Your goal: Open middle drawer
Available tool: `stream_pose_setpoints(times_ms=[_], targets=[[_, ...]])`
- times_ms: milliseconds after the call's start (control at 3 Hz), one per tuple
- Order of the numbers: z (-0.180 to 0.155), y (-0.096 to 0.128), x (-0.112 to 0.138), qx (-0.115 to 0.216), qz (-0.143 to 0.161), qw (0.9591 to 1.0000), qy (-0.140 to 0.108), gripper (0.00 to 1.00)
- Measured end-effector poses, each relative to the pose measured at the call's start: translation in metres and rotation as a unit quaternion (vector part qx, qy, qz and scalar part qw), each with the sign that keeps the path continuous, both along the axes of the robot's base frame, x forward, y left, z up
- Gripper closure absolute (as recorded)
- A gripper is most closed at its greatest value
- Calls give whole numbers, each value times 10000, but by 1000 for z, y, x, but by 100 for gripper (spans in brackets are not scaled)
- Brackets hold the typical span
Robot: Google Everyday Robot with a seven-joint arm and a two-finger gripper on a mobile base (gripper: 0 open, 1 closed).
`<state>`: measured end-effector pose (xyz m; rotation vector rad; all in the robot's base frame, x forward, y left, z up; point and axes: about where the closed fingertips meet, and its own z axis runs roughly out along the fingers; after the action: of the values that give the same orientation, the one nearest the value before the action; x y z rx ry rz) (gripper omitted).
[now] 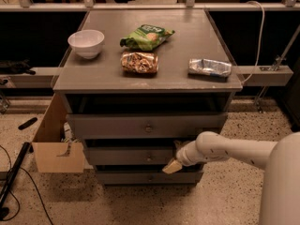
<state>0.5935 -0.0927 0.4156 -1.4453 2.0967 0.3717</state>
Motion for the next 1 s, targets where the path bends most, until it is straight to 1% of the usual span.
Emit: stream_pose_setpoints(times_ms=[667, 1000], targets=[[0, 0, 0, 0, 1, 10000, 1, 72], [2, 0, 0, 0, 1, 10000, 1, 100]])
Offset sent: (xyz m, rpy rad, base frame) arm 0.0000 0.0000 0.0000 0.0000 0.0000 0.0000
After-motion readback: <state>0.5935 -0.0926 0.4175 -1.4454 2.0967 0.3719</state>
